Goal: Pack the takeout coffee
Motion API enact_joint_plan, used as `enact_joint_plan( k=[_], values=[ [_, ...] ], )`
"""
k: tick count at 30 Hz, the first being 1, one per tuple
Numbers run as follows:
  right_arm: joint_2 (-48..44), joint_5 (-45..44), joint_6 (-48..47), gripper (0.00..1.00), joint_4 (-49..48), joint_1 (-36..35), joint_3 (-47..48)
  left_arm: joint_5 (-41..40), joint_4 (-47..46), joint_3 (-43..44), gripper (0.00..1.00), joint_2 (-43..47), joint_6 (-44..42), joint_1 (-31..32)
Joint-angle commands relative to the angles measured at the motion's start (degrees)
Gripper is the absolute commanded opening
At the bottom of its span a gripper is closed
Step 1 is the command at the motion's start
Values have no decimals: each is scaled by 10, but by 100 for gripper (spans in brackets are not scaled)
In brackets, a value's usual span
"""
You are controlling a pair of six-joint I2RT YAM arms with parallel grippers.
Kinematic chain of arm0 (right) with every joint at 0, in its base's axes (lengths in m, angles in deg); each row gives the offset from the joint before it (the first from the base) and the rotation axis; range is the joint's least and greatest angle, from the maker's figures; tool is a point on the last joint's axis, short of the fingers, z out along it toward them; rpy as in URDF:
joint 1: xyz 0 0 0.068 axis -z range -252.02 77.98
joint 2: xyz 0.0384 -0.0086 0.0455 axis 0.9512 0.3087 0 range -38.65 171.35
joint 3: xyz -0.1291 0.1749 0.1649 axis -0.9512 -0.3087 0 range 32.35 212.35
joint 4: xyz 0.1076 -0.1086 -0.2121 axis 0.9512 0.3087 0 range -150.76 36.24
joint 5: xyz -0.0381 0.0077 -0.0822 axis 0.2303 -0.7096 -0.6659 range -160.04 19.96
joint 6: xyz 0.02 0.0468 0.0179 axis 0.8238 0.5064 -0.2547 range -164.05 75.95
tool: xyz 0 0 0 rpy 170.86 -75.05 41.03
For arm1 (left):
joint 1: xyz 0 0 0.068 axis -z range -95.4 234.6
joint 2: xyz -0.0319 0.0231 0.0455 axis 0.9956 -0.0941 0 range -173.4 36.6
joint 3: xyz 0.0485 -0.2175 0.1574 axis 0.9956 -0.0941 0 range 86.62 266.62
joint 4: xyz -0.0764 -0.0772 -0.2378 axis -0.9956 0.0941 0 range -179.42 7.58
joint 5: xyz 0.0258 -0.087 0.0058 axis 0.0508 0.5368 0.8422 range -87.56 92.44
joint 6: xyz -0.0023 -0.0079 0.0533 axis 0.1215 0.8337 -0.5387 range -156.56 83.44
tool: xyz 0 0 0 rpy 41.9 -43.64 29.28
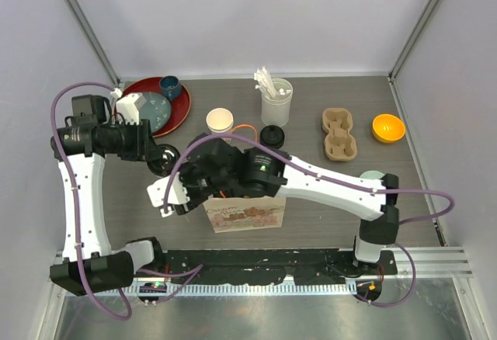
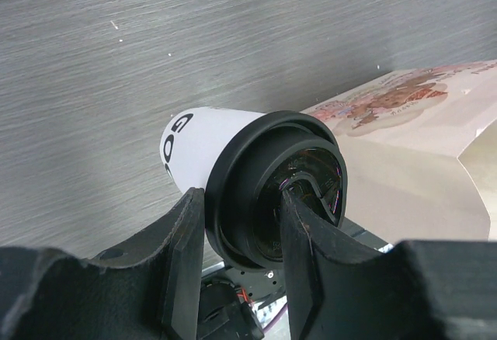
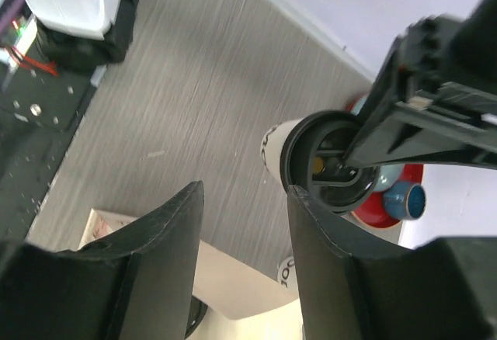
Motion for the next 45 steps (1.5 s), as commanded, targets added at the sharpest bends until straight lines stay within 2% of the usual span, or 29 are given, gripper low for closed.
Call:
enact_joint_plan(
  k=[1, 13, 18, 23, 27, 36, 39, 45],
  values=[
    [32, -54, -49, 53, 39, 2, 77, 10, 26, 22, 0, 18, -17, 2],
    [119, -62, -50, 51, 56, 13, 154, 43, 37, 30, 0, 20, -18, 2],
    [149, -52, -56, 47, 77, 20, 191, 44, 38, 33, 0, 20, -17, 2],
    [164, -52, -54, 46, 82, 25, 201, 49, 37, 35, 0, 20, -16, 2],
    [176, -59, -50, 40, 83, 29, 209, 55, 38, 35, 0, 20, -16, 2],
    [190, -63, -50, 38, 84, 39, 212, 65, 34, 33, 0, 16, -15, 2],
    [194, -70, -55, 31, 85, 41, 215, 58, 35, 33, 0, 16, -16, 2],
    [198, -81, -60, 29, 87, 41, 218, 56, 35, 34, 0, 17, -20, 2]
  ],
)
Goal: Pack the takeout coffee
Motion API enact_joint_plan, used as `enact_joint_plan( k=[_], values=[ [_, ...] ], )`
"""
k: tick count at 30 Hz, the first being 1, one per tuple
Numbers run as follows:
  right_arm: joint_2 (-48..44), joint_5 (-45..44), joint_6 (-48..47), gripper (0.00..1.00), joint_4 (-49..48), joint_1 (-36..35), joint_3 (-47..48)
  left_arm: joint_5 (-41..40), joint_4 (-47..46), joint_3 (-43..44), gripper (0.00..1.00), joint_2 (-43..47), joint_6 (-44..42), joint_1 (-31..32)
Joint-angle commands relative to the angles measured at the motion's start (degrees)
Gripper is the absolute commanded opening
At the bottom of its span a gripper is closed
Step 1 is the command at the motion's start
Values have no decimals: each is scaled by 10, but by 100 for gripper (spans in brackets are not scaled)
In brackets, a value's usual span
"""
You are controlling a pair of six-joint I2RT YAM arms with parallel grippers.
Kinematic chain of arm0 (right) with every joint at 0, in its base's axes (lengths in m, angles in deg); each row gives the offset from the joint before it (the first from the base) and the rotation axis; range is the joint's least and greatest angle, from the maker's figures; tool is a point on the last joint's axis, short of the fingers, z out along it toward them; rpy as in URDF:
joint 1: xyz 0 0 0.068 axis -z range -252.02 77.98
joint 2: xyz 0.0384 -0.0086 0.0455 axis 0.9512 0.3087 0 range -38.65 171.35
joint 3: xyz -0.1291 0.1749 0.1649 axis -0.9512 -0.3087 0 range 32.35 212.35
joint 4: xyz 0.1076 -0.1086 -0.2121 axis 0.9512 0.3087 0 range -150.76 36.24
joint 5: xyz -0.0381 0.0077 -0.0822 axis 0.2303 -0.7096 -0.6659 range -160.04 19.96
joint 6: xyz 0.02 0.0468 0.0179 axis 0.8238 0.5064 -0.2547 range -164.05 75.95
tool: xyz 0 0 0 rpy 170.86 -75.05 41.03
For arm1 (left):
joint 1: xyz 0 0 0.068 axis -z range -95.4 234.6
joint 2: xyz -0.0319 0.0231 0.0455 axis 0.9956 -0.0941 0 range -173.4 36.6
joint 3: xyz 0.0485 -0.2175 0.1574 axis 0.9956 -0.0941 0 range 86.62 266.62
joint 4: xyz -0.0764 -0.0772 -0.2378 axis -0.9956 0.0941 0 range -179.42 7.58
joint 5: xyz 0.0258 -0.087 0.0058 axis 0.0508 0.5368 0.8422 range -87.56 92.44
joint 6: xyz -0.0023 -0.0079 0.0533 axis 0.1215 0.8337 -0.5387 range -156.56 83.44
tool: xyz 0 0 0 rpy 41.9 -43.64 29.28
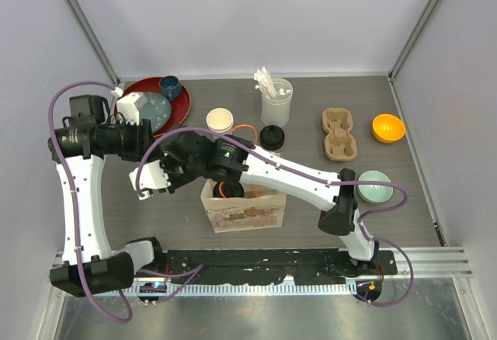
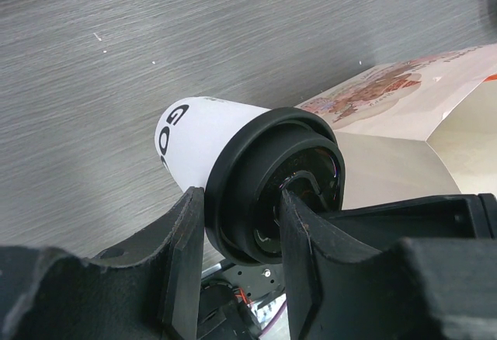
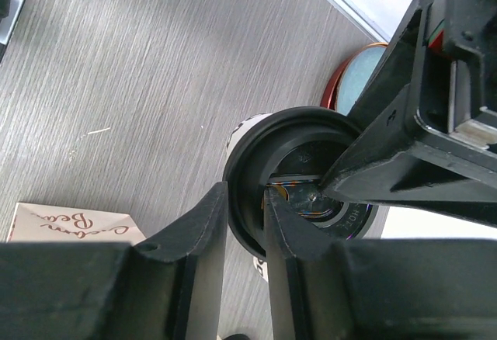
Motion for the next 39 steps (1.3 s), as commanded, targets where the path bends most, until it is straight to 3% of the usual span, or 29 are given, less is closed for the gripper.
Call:
enact_joint_plan(
  k=[1, 7, 15, 17, 18, 21, 26, 31, 36, 39],
  values=[
    [4, -25, -7, 27, -11, 5, 27, 21, 13, 19, 0, 7, -2, 2],
    [-5, -33, -4, 10, -15, 5, 19, 20, 9, 13, 0, 3, -4, 2],
    [-17, -40, 2, 1, -20, 5, 7, 9, 7, 12, 1, 3, -10, 2],
    [-20, -40, 4, 1, -20, 5, 6, 9, 5, 12, 13, 3, -11, 2],
    [-20, -40, 5, 1, -20, 6, 5, 8, 4, 11, 34, 3, -11, 2],
    [-20, -47, 8, 1, -24, 5, 4, -9, -14, 7, 50, 4, -9, 2],
    [-22, -51, 12, 1, -26, 7, 0, -11, -29, 8, 69, 5, -1, 2],
    [-27, -64, 20, 1, -27, 15, 4, -21, -42, 24, 78, 6, 6, 1],
    [-29, -68, 45, 1, -30, 29, 16, -17, -53, 67, 98, 11, 29, -4],
    [-31, -72, 65, 1, -41, 41, 21, 31, -58, 110, 100, 8, 48, -4]
  ],
)
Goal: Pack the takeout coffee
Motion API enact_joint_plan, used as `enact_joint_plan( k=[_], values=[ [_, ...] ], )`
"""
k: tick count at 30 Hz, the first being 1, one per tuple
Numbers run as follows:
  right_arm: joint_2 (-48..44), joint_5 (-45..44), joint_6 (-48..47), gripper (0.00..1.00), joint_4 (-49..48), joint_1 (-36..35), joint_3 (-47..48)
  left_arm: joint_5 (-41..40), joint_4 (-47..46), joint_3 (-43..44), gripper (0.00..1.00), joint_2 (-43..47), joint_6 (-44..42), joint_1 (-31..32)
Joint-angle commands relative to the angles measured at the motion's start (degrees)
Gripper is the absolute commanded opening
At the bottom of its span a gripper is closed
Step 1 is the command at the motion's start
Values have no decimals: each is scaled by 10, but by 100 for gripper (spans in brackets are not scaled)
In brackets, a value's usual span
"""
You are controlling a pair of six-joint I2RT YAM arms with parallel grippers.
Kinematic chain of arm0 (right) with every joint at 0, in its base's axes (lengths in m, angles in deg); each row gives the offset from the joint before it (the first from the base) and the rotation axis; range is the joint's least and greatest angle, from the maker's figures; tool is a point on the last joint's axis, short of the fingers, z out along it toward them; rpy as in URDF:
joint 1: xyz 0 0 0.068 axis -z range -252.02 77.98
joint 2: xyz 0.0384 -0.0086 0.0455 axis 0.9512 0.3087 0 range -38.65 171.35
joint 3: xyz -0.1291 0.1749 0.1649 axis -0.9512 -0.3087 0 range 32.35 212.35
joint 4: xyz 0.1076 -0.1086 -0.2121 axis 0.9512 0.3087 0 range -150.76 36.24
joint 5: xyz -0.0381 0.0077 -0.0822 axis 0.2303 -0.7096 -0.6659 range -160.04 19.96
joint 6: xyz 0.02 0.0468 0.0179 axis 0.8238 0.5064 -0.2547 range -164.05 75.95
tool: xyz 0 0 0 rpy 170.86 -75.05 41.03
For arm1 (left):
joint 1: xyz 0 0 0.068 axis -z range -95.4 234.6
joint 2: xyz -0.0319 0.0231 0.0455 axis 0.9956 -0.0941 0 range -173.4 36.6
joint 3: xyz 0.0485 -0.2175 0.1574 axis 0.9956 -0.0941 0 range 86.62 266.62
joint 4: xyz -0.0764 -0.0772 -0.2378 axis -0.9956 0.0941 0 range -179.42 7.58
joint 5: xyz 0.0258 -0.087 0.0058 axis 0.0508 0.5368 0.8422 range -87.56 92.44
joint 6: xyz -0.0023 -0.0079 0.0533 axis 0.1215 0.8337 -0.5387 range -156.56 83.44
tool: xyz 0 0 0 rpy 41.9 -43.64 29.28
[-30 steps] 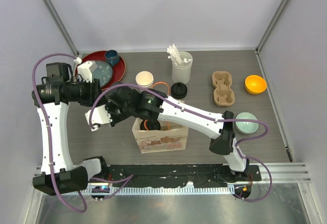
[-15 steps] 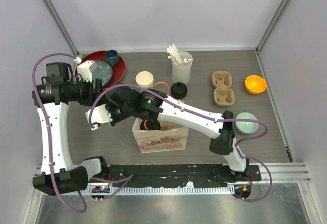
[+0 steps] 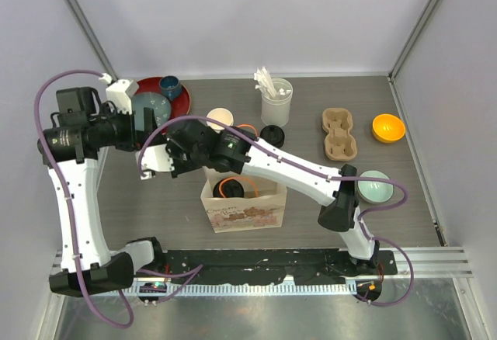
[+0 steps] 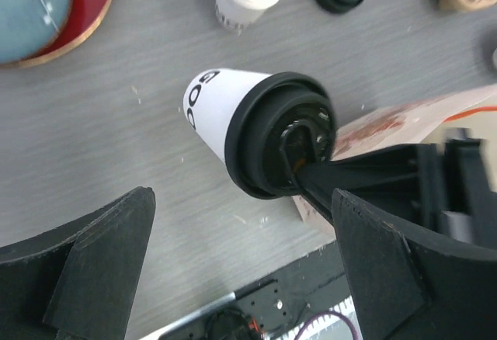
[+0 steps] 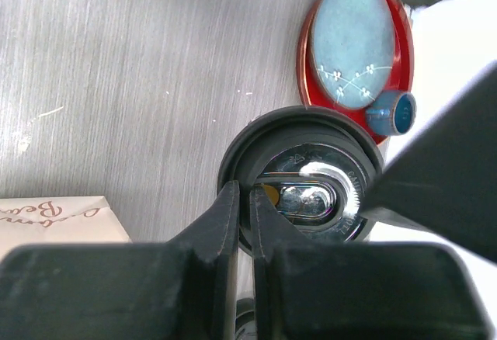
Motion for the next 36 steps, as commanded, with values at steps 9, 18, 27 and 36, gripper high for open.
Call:
enact_joint_plan(
  k=[9, 18, 27, 36],
  values=[
    [-50, -48, 101, 1, -99, 52, 24, 98, -67, 87, 98, 4, 51, -4],
    [-77, -47, 132, 1, -115, 91, 9, 148, -63, 118, 99, 4, 54, -4],
    [-149, -100, 156, 1, -92, 136, -19, 128, -90, 93, 81, -8, 84, 7],
    [-290, -186, 186, 1, 4, 160, -57, 57, -87, 48, 84, -25, 23, 211]
  ],
)
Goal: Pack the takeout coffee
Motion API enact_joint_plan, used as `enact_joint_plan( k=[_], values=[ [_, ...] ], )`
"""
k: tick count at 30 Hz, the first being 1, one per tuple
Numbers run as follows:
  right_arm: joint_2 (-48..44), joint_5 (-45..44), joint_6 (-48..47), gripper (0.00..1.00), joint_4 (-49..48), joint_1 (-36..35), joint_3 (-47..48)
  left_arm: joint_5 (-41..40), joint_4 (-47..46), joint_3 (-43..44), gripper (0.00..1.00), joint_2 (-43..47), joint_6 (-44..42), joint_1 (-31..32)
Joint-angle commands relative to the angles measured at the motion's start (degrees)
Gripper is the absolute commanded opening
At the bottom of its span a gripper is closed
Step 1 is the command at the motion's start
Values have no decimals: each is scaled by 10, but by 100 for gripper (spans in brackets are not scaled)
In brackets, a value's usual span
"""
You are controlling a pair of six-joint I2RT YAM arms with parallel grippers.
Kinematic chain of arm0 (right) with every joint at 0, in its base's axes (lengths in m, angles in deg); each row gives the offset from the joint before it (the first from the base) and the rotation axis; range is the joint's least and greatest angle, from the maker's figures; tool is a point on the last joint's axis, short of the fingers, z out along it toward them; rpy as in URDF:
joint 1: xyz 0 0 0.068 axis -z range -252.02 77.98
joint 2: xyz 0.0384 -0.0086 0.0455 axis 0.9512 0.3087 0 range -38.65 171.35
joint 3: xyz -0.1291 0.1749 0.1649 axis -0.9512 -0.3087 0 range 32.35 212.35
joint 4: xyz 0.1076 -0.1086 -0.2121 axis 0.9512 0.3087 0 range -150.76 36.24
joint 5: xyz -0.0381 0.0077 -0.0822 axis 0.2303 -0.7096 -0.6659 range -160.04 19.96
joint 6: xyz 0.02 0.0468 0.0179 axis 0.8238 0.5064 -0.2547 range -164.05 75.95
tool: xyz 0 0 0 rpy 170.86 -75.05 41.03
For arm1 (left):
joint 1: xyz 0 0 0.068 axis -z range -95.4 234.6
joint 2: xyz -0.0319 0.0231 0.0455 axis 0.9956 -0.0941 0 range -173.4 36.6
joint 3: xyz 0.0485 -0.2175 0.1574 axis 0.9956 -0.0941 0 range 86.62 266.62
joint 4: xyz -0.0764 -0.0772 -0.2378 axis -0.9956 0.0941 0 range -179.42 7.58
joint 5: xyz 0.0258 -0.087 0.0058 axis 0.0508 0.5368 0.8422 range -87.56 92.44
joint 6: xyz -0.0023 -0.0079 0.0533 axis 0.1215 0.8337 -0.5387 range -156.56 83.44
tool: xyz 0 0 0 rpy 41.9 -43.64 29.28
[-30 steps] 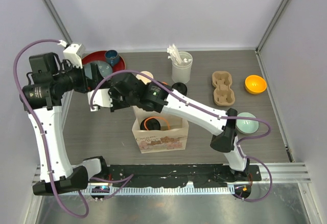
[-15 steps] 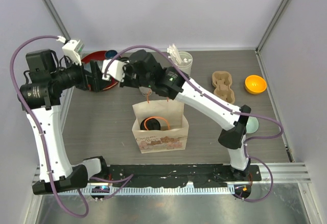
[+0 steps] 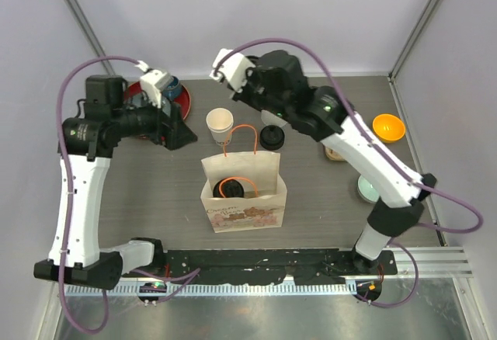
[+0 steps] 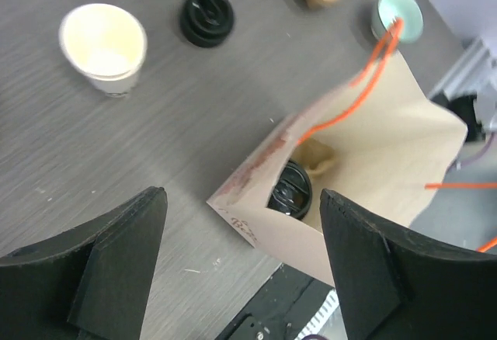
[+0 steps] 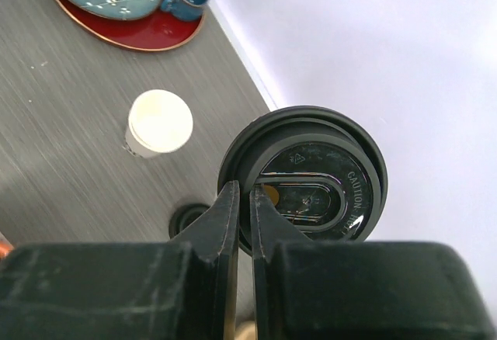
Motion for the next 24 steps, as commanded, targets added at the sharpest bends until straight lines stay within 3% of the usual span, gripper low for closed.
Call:
enact_joint_plan(
  k=[1, 6, 10, 11, 19, 24],
  values=[
    [-111, -52, 31, 1, 44, 2, -15, -36, -11, -15, 85, -17, -49, 87],
    [-180, -1, 76, 1, 147, 2, -7, -74, -6, -21, 84, -54, -90, 139],
    [-229, 93, 97, 1, 202, 2, -29, -76, -18, -33, 79, -71, -106, 161],
    [-235, 155, 100, 1, 209, 1, -33, -75, -18, -36, 78, -74, -108, 169],
    [-223, 279, 112, 1, 265, -14, -57, -48, -35, -84, 63, -80, -98, 191],
    [-196, 288, 98, 1, 259, -40, -77, -38, -39, -99, 56, -70, -104, 194]
  ],
)
